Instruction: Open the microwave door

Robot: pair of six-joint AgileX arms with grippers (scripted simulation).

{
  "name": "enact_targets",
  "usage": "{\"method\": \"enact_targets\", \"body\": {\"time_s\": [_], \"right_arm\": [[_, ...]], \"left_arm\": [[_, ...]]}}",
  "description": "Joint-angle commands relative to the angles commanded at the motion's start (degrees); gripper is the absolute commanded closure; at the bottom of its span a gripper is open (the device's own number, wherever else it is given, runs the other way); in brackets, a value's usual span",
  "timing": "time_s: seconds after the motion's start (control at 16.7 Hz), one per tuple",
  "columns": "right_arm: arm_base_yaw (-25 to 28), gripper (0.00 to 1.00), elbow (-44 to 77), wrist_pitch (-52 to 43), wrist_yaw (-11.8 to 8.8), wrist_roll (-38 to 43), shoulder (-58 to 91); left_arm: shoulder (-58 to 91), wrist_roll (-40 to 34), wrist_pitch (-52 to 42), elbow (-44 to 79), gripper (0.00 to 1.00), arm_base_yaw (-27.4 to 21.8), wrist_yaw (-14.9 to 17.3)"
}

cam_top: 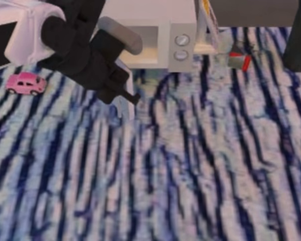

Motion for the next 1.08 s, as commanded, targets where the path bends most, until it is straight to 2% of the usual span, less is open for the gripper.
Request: {"method": "enact_targets", "body": {"time_s": [0.24, 0.66, 1.08], "right_arm": [[0.0, 0.0, 0.0, 0.0, 0.0, 0.0, 0.0], [0.0, 0.0, 0.0, 0.0, 0.0, 0.0, 0.0], [0.0, 0.0, 0.0, 0.0, 0.0, 0.0, 0.0]], "left_arm": [[-0.23, 1.54, -0.24, -0.35, 1.0, 0.46, 1.16], [-1.92, 10.29, -2.15, -2.37, 1.0, 3.97, 5.32], [-2.15, 10.61, -2.09, -2.33, 1.0, 4.13, 5.52]]}}
